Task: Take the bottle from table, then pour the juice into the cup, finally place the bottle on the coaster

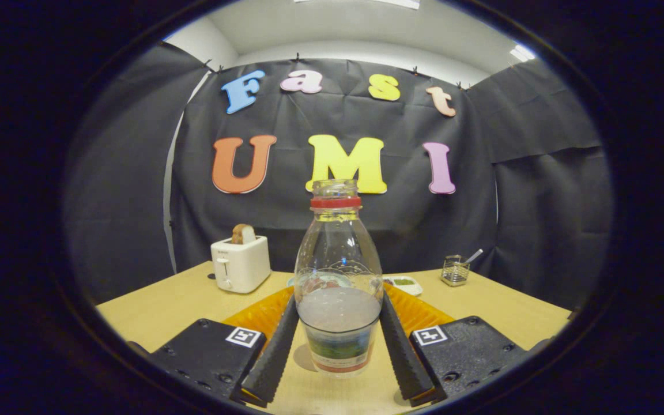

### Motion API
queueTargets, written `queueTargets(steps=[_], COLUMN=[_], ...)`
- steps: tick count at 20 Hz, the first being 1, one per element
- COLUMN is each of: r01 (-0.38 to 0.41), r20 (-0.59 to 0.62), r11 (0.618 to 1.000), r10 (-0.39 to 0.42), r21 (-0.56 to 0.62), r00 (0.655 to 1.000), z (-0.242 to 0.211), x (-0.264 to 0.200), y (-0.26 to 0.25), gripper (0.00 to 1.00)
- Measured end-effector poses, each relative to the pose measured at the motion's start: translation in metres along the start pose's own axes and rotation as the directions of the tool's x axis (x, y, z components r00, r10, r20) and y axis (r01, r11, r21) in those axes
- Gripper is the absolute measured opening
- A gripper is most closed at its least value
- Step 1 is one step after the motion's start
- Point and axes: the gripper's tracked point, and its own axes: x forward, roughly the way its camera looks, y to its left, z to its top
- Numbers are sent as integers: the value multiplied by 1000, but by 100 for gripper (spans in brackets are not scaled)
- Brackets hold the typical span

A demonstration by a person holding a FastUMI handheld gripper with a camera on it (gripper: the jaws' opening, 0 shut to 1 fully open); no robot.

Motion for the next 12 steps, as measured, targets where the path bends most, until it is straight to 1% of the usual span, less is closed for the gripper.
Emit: queueTargets(steps=[2,3,5,9,10,12], r01=[-26,-24,4,49,60,53], r20=[10,13,-3,41,29,-2], r11=[999,999,999,999,998,999], r10=[26,23,-4,-49,-60,-53], r21=[24,43,46,-11,-22,4], r00=[1000,1000,1000,998,998,999], z=[-9,-13,-26,-31,-39,-54], x=[10,18,34,62,67,74], y=[15,19,20,21,18,17], gripper=[81,81,81,81,81,81])
